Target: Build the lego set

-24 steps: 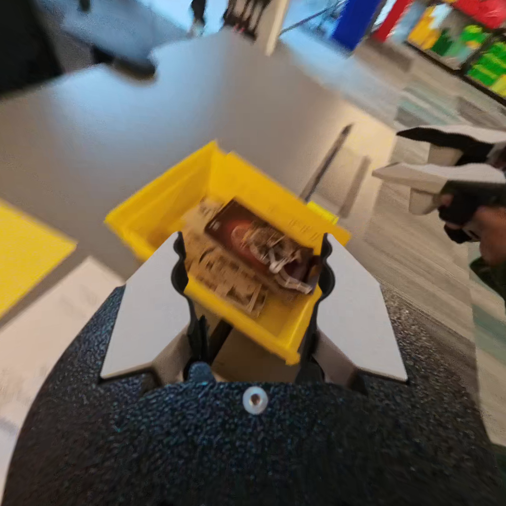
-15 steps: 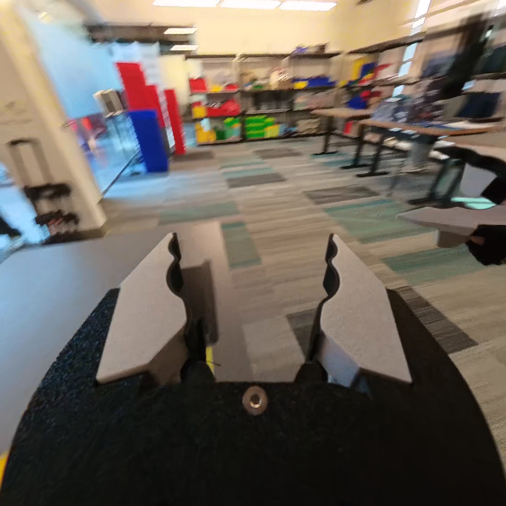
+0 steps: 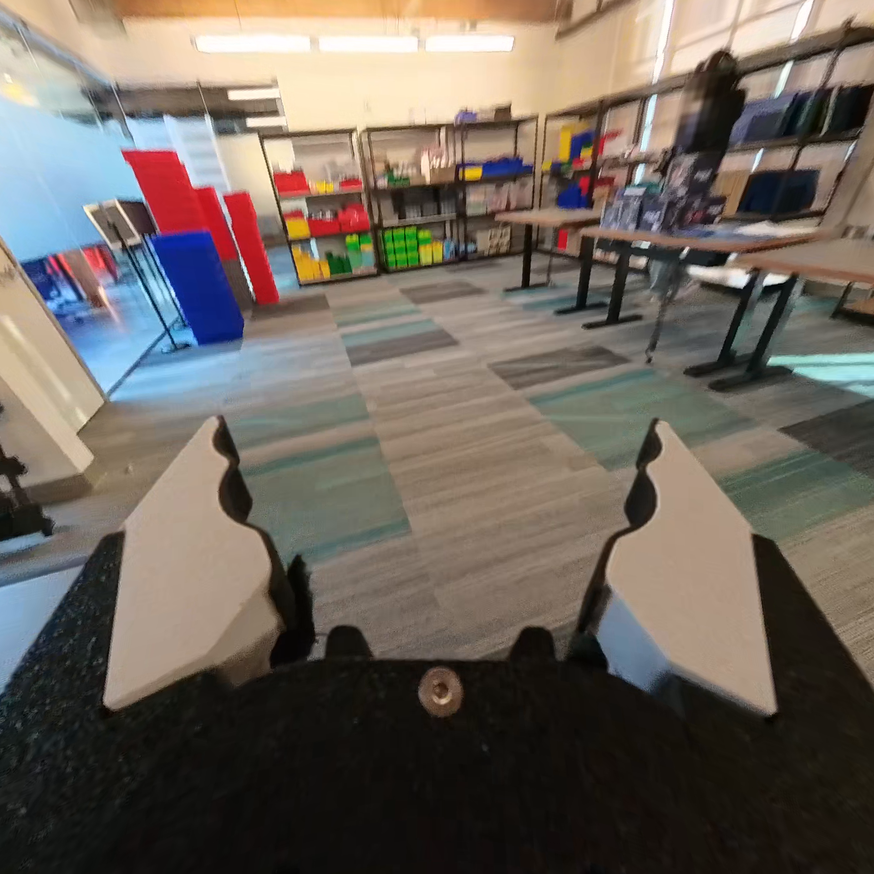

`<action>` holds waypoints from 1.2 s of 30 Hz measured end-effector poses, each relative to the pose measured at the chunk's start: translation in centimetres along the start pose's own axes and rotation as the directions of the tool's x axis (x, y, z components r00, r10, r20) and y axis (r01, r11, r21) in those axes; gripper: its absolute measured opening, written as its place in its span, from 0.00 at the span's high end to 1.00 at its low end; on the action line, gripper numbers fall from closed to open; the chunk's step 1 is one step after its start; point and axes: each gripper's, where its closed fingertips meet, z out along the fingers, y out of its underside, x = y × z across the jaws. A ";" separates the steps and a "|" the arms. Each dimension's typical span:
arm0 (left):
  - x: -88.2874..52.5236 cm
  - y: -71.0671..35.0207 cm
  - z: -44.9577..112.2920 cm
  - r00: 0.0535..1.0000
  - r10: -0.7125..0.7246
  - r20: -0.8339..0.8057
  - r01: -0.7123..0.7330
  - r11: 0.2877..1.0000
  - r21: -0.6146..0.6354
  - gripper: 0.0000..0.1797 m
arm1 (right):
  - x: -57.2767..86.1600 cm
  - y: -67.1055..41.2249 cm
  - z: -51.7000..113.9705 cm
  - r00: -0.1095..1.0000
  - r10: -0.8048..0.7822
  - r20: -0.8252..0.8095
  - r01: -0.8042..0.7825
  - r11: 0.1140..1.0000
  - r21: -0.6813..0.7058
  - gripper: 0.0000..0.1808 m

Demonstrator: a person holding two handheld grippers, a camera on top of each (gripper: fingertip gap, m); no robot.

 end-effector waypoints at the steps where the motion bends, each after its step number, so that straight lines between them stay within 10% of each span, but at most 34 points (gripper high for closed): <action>1: -0.7 0.3 1.8 1.000 0.014 0.019 -0.013 0.999 -0.039 0.12 | 0.1 -0.3 2.5 1.000 0.009 0.008 -0.009 1.000 0.000 0.24; 13: -28.1 -7.1 15.1 0.790 0.041 0.611 -0.124 0.988 0.093 0.12 | -15.6 -9.9 39.6 0.991 -0.005 0.132 -0.030 0.965 0.260 0.35; 24: -38.1 -10.4 40.2 0.748 0.160 0.644 -0.168 0.985 -0.049 0.11 | -34.3 -14.9 69.9 0.934 -0.031 0.355 -0.077 0.955 0.286 0.36; 30: -44.3 -11.6 35.4 0.448 0.020 0.894 -0.106 0.994 0.031 0.12 | -54.2 -19.6 83.8 0.712 -0.033 0.701 -0.255 0.918 0.303 0.35; 36: -40.5 -14.3 14.5 -0.132 0.172 0.976 -0.063 0.981 -0.182 0.11 | -80.1 -25.6 78.8 0.248 -0.178 0.952 -0.414 0.869 0.271 0.34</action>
